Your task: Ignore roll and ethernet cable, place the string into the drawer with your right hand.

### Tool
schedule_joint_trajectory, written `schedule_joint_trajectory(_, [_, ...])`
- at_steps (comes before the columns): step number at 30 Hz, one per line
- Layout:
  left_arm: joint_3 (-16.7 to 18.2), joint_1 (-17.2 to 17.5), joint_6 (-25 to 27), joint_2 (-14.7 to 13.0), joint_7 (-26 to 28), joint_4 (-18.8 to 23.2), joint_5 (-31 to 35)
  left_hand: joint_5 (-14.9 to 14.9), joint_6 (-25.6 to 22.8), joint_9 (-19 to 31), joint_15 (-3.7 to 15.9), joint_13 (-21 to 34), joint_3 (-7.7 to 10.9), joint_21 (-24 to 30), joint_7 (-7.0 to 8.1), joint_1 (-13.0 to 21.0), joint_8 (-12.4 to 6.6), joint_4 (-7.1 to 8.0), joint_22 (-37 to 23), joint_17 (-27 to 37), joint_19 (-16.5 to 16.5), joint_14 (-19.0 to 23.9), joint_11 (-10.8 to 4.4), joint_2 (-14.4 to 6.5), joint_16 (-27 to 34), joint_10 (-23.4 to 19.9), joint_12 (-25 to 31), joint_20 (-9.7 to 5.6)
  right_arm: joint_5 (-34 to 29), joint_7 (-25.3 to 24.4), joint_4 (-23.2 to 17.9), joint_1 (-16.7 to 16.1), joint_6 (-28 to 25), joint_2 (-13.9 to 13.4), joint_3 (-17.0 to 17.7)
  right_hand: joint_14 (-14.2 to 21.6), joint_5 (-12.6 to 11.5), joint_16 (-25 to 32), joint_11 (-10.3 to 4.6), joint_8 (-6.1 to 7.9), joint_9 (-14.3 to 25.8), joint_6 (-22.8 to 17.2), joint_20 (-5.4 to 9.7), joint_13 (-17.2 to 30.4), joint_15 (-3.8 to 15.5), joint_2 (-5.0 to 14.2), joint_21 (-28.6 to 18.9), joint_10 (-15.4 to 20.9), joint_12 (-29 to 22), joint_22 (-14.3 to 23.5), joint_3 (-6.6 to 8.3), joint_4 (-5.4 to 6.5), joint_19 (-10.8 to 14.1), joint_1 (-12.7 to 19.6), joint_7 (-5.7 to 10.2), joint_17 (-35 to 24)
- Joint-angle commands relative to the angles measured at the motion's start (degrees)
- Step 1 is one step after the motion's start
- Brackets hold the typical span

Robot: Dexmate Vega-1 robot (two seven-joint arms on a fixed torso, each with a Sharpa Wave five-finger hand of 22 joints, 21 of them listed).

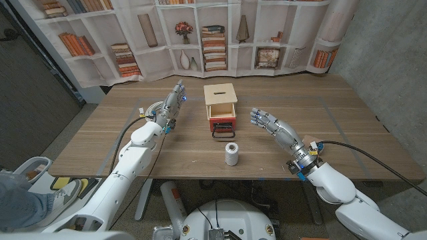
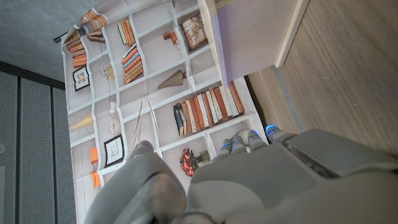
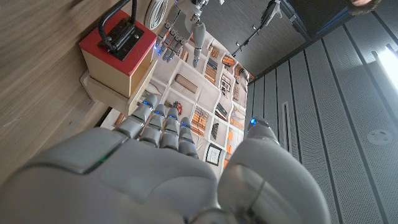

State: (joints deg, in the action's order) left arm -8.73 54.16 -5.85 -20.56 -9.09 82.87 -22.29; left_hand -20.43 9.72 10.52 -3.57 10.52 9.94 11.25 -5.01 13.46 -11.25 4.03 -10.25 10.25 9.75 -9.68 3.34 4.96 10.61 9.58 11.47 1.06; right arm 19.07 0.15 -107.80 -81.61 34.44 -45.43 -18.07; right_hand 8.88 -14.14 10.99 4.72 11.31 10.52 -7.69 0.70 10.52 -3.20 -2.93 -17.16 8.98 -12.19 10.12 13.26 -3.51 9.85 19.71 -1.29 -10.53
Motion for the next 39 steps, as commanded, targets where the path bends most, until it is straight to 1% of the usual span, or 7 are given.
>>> schedule_joint_trajectory(1, [-0.7, -0.1, 0.5, -0.2, 0.0, 0.5, 0.4, -0.1, 1.8, 0.3, -0.04, 0.1, -0.3, 0.2, 0.13, 0.8, -0.31, 0.08, -0.1, 0.2, 7.4, -5.0, -0.06, 0.1, 0.3, 2.5, 0.3, 0.24, -4.3, -1.9, -1.2, -1.8, -0.6, -1.0, 1.0, -0.5, -0.2, -0.4, 0.1, 0.38, 0.3, -0.6, -0.15, 0.3, -0.31, 0.13, 0.3, -0.1, 0.2, 0.2, 0.27, -0.44, -0.4, 1.1, 0.26, -0.3])
schedule_joint_trajectory(11, [-0.8, 0.2, 0.8, -0.5, 0.6, 1.6, 0.7, -0.2, 1.8, 0.3, -0.08, 0.1, -0.4, 0.2, 0.12, 0.9, -0.3, 0.07, -0.1, 0.2, 7.4, -5.0, -0.28, 0.0, 0.2, 2.6, 0.3, 0.34, -8.4, -4.3, -2.1, -3.1, -1.2, -0.9, 2.0, -0.8, -0.3, -0.4, -0.19, 0.3, 0.3, -0.4, -0.12, 0.4, -0.12, 0.27, 0.6, -0.4, 0.3, 0.2, 0.58, -1.02, -0.4, 2.0, 0.48, -0.3])
schedule_joint_trajectory(18, [-0.9, 0.0, 0.2, -0.3, 0.1, 1.1, 0.4, -0.2, 1.8, 0.3, -0.13, 0.1, -0.49, 0.2, 0.15, 1.0, -0.28, 0.06, -0.1, 0.2, 7.4, -5.0, -0.26, 0.0, 0.2, 2.6, 0.3, 0.48, -11.0, -5.5, -2.6, -3.6, -1.4, -0.5, 2.1, -0.9, -0.4, -0.4, -0.44, 0.23, 0.3, -0.2, 0.04, 0.4, 0.09, 0.27, 0.7, -0.6, 0.3, 0.1, 0.81, -1.53, 0.0, 2.8, 0.49, -0.2])
schedule_joint_trajectory(23, [-0.9, 0.0, -0.1, -0.3, -0.1, 0.8, 0.3, -0.2, 1.8, 0.3, -0.12, 0.1, -0.54, 0.2, 0.14, 1.0, -0.26, 0.06, -0.1, 0.2, 7.4, -5.0, -0.19, 0.0, 0.2, 2.6, 0.3, 0.48, -13.6, -6.8, -3.9, -4.4, -2.6, -0.5, 2.5, -0.7, -0.7, -0.2, -0.33, 0.2, 0.3, -0.1, 0.09, 0.4, 0.37, 0.22, 0.7, -0.5, 0.2, 0.1, 1.19, -2.39, 1.1, 4.1, -0.69, -0.2])
schedule_joint_trajectory(26, [-0.9, 0.2, -0.4, -0.2, 0.1, 0.8, 0.4, -0.2, 1.8, 0.3, -0.12, 0.1, -0.57, 0.2, 0.12, 1.0, -0.26, 0.06, -0.1, 0.2, 7.4, -5.0, -0.04, 0.0, 0.2, 2.6, 0.2, 0.49, -15.2, -7.6, -4.7, -4.8, -3.5, -0.6, 2.8, -0.7, -0.8, -0.2, -0.3, 0.21, 0.3, -0.1, 0.12, 0.4, 0.61, 0.25, 0.7, -0.4, 0.1, 0.0, 1.36, -2.73, 1.5, 4.7, -0.77, -0.2])
schedule_joint_trajectory(32, [-0.8, 0.8, -0.3, -0.5, 0.0, 1.2, 0.2, -0.2, 1.8, 0.3, -0.11, 0.1, -0.64, 0.2, 0.12, 1.1, -0.23, 0.06, -0.1, 0.2, 7.4, -4.9, -0.34, -0.1, 0.2, 2.6, 0.2, 0.52, -16.1, -7.5, -5.2, -4.9, -4.1, -0.8, 2.5, -0.5, -0.9, -0.1, -0.34, 0.2, 0.4, 0.0, 0.05, 0.4, 0.89, 0.34, 0.8, -0.5, 0.1, 0.0, 1.67, -3.24, 2.1, 5.6, -0.91, -0.2])
schedule_joint_trajectory(39, [-0.7, 1.2, -0.1, -0.7, 0.1, 1.9, 0.1, -0.3, 1.8, 0.3, -0.08, 0.1, -0.74, 0.2, 0.11, 1.1, -0.23, 0.06, -0.2, 0.2, 7.4, -4.9, -0.32, -0.1, 0.2, 2.5, 0.2, 0.61, -15.3, -6.7, -4.2, -4.3, -3.3, -0.4, 1.0, -0.4, -1.1, -0.1, -0.19, 0.15, 0.4, 0.1, -0.05, 0.4, 0.91, 0.38, 0.9, -0.5, 0.1, 0.0, 1.95, -3.71, 2.5, 6.4, -0.87, -0.1])
